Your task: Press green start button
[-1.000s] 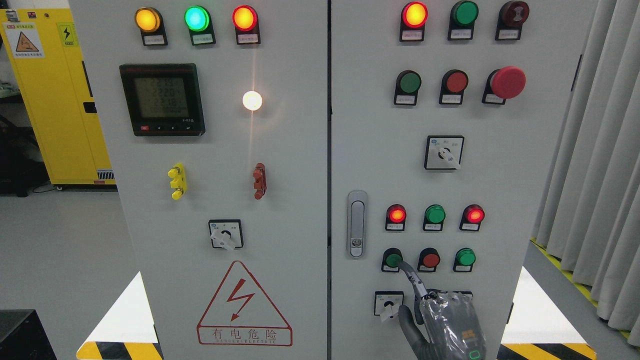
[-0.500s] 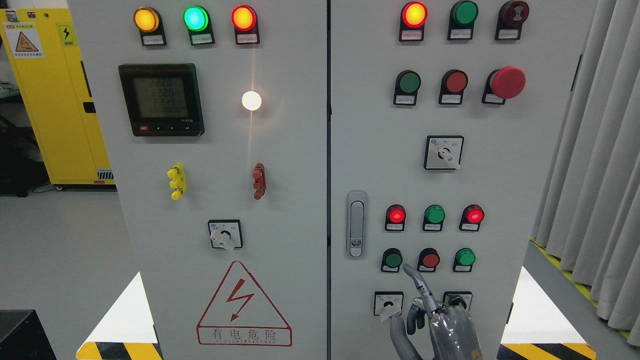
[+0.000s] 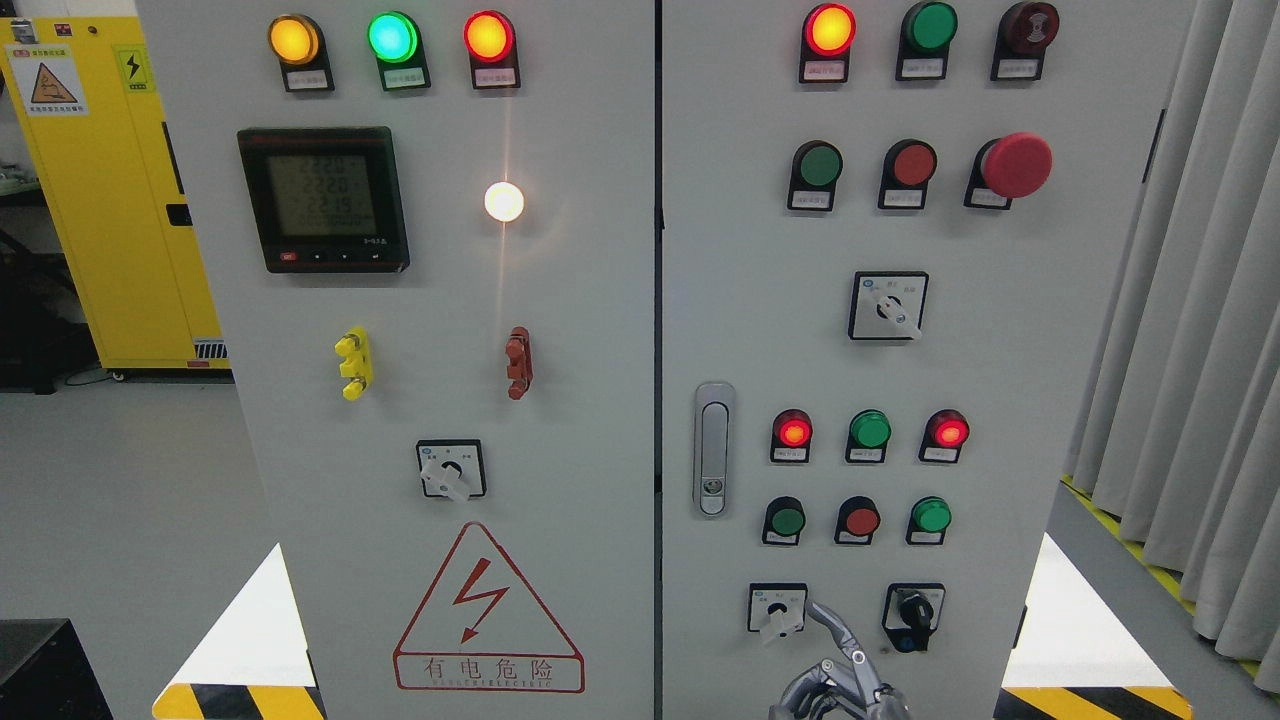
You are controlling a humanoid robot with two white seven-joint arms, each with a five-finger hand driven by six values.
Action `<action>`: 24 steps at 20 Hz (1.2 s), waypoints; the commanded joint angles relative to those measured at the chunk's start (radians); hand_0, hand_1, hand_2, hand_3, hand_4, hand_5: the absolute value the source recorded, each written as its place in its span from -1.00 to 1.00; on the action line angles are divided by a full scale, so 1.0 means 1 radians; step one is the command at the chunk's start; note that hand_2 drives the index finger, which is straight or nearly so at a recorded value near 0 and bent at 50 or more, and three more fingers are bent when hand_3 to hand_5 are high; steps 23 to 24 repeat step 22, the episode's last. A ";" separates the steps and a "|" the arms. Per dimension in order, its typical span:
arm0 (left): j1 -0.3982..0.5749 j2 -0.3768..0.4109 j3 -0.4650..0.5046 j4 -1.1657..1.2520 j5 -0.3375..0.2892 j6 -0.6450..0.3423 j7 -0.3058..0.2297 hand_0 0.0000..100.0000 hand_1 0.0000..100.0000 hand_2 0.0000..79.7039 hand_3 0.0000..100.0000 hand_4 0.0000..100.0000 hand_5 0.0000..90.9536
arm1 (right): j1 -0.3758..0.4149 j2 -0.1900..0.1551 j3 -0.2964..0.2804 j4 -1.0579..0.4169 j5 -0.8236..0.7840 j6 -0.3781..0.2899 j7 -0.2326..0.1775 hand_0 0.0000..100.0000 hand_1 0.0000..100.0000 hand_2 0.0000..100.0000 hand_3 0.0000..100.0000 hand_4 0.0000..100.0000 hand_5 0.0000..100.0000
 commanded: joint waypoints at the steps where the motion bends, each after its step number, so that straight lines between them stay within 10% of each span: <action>1: 0.000 0.000 0.000 -0.001 0.000 0.001 0.000 -0.76 0.11 -1.00 -1.00 -1.00 -1.00 | 0.040 -0.017 0.044 -0.039 -0.130 -0.005 0.012 0.04 0.18 -1.00 -0.68 -0.60 -0.70; 24: 0.000 0.000 0.000 0.001 0.000 0.001 0.000 -0.76 0.11 -1.00 -1.00 -1.00 -1.00 | 0.040 -0.017 0.044 -0.063 -0.118 -0.006 0.012 -0.15 0.18 -1.00 -0.70 -0.67 -0.78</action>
